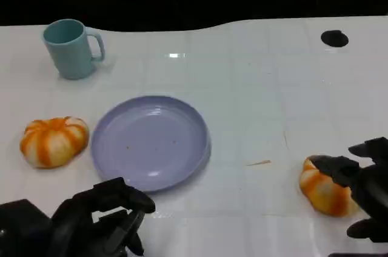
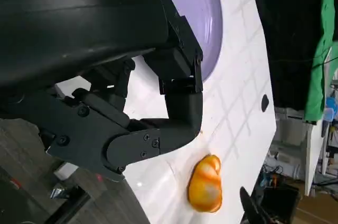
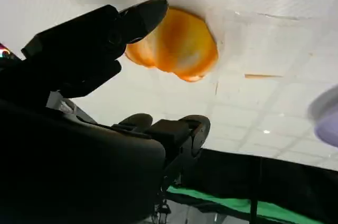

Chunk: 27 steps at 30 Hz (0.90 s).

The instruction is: Grasp the bread from the table and place it into the plate.

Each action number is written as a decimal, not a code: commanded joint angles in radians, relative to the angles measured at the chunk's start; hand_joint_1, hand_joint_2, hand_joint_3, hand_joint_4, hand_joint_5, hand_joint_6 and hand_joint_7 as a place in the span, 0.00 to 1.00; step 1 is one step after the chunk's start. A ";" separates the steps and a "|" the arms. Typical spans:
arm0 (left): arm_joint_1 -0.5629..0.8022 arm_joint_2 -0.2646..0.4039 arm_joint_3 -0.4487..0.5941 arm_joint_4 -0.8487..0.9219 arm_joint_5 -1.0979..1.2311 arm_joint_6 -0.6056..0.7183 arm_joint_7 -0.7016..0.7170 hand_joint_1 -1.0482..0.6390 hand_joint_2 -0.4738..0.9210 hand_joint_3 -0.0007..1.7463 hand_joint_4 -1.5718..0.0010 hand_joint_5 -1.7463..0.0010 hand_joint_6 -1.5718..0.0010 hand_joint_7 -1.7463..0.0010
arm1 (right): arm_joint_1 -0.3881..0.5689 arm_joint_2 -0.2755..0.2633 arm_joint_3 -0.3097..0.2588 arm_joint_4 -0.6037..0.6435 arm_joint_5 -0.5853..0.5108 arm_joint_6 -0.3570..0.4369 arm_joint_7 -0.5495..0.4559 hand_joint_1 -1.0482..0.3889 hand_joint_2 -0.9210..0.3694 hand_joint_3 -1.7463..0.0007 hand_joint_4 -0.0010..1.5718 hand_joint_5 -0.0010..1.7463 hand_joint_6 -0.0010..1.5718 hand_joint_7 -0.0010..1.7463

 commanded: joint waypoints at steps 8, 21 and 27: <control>-0.004 0.007 -0.001 -0.002 0.002 -0.007 -0.001 0.38 0.85 0.44 0.49 0.08 0.47 0.34 | -0.123 -0.033 0.081 0.188 -0.039 0.015 -0.043 0.46 0.11 0.99 0.05 0.23 0.20 0.00; 0.004 0.001 -0.002 -0.022 -0.001 0.010 0.008 0.36 0.85 0.41 0.48 0.09 0.46 0.35 | -0.247 -0.015 0.174 0.384 -0.011 0.032 -0.074 0.43 0.08 1.00 0.08 0.16 0.19 0.00; 0.005 0.005 -0.002 -0.020 0.001 -0.001 -0.002 0.36 0.86 0.41 0.48 0.10 0.47 0.36 | -0.292 0.011 0.179 0.472 0.079 0.049 -0.063 0.44 0.07 0.99 0.08 0.14 0.18 0.00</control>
